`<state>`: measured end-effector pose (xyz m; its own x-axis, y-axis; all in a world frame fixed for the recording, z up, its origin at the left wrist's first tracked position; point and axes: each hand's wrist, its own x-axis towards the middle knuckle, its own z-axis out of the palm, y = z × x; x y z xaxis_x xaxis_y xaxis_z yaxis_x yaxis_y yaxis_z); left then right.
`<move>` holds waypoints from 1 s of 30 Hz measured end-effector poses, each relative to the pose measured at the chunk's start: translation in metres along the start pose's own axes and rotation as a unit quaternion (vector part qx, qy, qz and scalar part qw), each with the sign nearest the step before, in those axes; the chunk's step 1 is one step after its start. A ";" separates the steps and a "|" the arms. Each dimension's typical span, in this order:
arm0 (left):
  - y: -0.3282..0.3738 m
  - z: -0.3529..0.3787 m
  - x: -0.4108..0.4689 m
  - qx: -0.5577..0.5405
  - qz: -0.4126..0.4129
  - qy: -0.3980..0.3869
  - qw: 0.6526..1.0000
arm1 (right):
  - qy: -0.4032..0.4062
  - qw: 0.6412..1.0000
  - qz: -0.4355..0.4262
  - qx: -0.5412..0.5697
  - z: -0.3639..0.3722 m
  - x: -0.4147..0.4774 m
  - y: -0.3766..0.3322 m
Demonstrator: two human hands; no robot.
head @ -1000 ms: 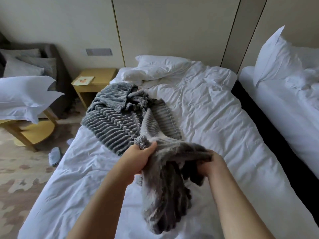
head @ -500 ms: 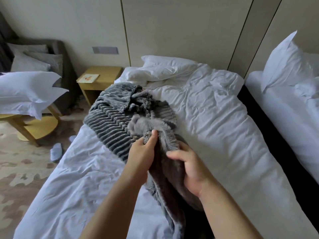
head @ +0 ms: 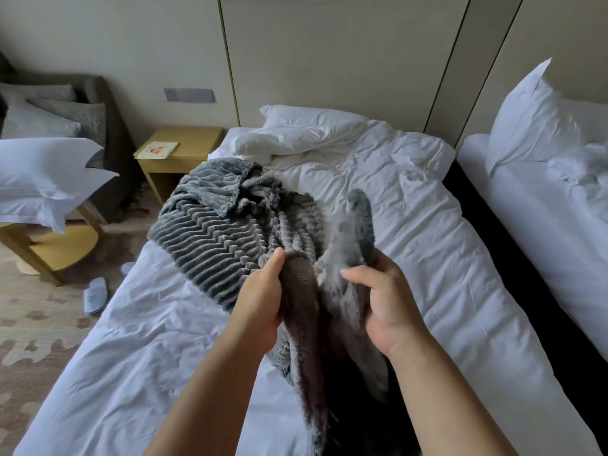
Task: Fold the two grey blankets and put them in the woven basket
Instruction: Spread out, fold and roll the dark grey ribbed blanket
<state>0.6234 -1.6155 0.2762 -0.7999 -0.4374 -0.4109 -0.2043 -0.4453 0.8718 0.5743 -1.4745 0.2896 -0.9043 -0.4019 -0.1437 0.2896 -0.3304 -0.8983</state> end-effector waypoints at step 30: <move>0.004 0.024 -0.005 0.112 0.080 0.003 0.990 | -0.082 0.900 -0.158 -0.397 -0.008 -0.017 0.024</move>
<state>0.6132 -1.5965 0.2887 -0.8295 -0.4925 -0.2635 -0.1961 -0.1849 0.9630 0.5941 -1.4693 0.2669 -0.8245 -0.5379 0.1758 -0.3489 0.2386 -0.9063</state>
